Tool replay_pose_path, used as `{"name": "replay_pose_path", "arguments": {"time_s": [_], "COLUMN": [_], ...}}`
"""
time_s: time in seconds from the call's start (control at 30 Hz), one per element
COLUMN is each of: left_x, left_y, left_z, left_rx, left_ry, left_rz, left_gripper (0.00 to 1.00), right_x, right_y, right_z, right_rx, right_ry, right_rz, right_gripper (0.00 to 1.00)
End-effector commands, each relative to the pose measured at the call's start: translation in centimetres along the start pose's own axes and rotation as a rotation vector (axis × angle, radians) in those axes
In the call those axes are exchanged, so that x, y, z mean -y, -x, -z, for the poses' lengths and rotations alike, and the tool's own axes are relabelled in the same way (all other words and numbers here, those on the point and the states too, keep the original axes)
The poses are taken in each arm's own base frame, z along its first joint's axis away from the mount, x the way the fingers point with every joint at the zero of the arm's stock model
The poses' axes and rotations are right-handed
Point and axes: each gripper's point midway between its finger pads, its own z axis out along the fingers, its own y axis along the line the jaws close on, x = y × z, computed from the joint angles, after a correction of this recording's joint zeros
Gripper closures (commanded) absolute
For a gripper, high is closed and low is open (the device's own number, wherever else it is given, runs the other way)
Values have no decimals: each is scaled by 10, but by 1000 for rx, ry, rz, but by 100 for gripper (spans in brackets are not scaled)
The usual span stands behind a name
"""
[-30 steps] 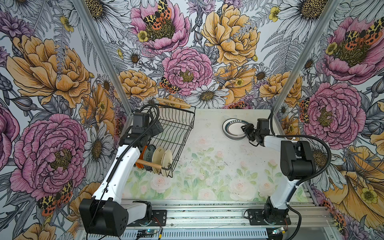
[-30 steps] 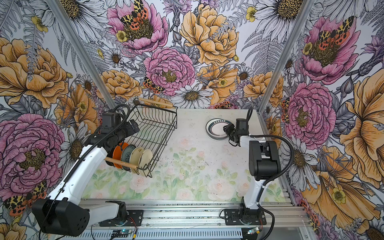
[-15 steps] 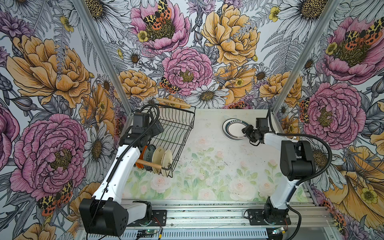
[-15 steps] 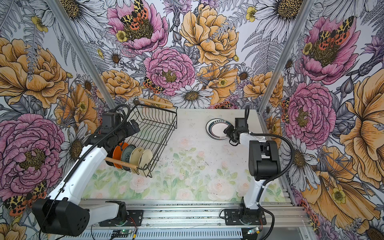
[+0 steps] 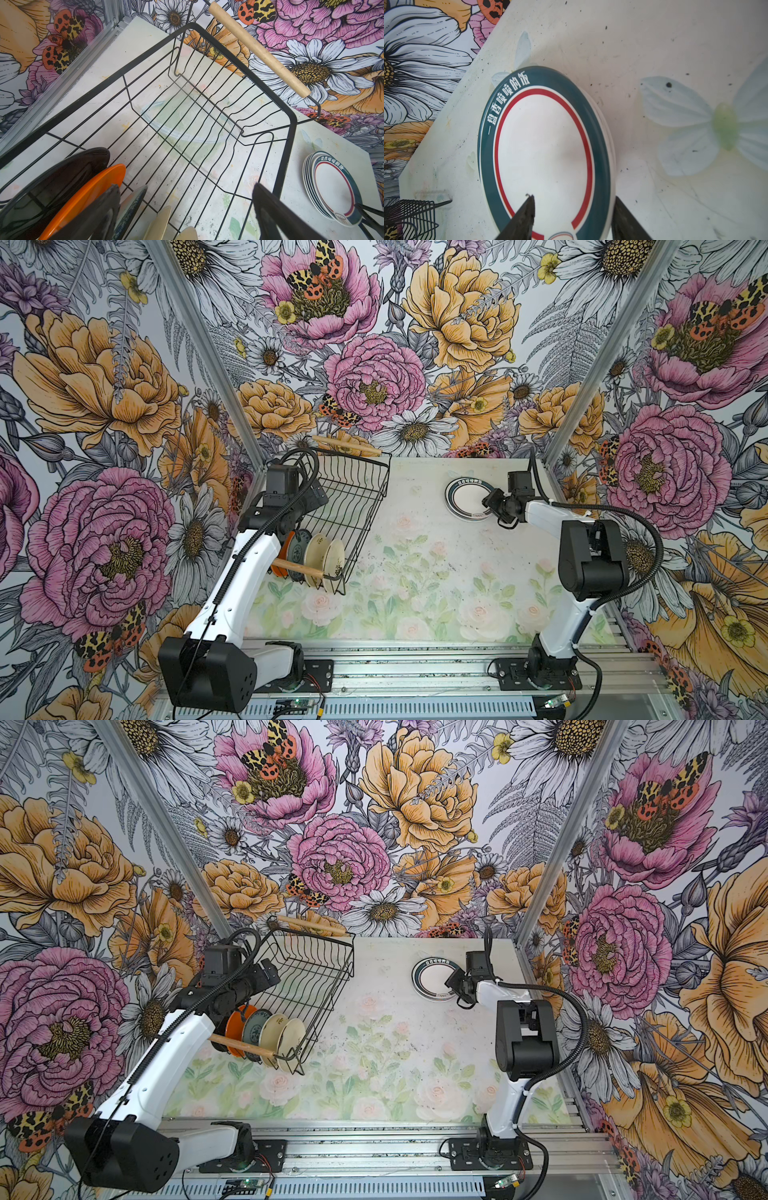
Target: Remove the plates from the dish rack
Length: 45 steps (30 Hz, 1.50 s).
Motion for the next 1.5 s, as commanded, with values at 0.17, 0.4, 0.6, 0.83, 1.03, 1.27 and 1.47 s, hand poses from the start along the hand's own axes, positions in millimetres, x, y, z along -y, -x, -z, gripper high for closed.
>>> {"name": "replay_pose_path", "arguments": {"time_s": [0.17, 0.4, 0.6, 0.83, 1.03, 1.27, 1.47], "left_x": [-3, -7, -9, -7, 3, 16, 14], "left_y": [1, 0, -4, -20, -35, -69, -92], "left_z": [2, 5, 3, -2, 9, 26, 42], "left_rx": [6, 11, -25, -173, -272, -442, -514], "left_ry": [-4, 14, 37, 77, 178, 153, 143], "left_rz": [1, -8, -39, -94, -261, -294, -319], "left_gripper": [1, 1, 1, 1, 1, 1, 2], "right_x": [-8, -2, 1, -5, -13, -19, -19], "right_y": [1, 1, 3, 11, 16, 13, 4], "right_z": [-7, 0, 5, 22, 41, 65, 79], "right_rx": [-10, 6, 20, 62, 87, 100, 89], "right_ry": [-29, -112, -156, -170, -148, -112, -89], "right_rz": [53, 104, 135, 171, 191, 210, 230], "right_gripper": [41, 39, 33, 11, 0, 1, 0]}}
